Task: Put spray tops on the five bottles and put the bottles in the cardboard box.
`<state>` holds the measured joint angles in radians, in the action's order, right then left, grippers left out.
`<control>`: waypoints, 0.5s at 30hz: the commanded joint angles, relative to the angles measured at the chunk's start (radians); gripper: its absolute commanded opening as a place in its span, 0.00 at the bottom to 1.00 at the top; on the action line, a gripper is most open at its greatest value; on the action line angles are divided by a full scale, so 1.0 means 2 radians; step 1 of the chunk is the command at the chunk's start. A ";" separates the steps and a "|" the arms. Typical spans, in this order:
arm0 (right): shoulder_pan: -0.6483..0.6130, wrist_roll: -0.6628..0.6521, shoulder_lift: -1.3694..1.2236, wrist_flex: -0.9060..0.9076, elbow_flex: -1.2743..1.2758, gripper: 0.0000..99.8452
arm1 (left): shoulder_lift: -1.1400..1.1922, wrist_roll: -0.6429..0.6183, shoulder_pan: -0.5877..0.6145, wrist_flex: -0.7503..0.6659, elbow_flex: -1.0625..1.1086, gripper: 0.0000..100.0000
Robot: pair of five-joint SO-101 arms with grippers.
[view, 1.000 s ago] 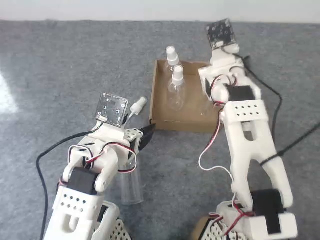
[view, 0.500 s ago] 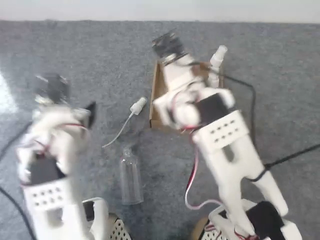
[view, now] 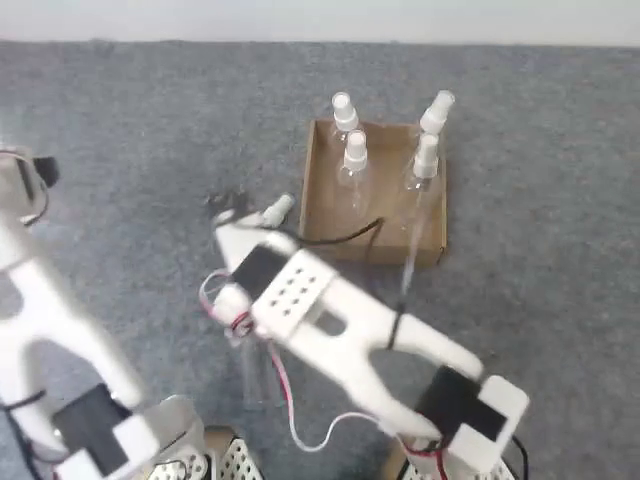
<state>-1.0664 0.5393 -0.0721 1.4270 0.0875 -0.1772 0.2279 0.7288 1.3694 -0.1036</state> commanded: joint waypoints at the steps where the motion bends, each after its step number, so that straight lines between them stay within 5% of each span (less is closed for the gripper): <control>1: -0.051 0.011 -0.005 -0.019 -0.031 0.40 | 0.009 0.005 0.002 0.000 -0.034 0.26; 6: -0.096 0.071 -0.025 -0.048 -0.030 0.40 | 0.012 0.005 0.002 -0.001 -0.035 0.26; 15: -0.089 0.124 -0.108 -0.102 -0.032 0.40 | 0.012 0.005 0.002 -0.001 -0.035 0.26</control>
<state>-1.2474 0.7649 -0.2716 1.2674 0.0767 -0.1435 0.2309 0.7304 1.3694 -0.1235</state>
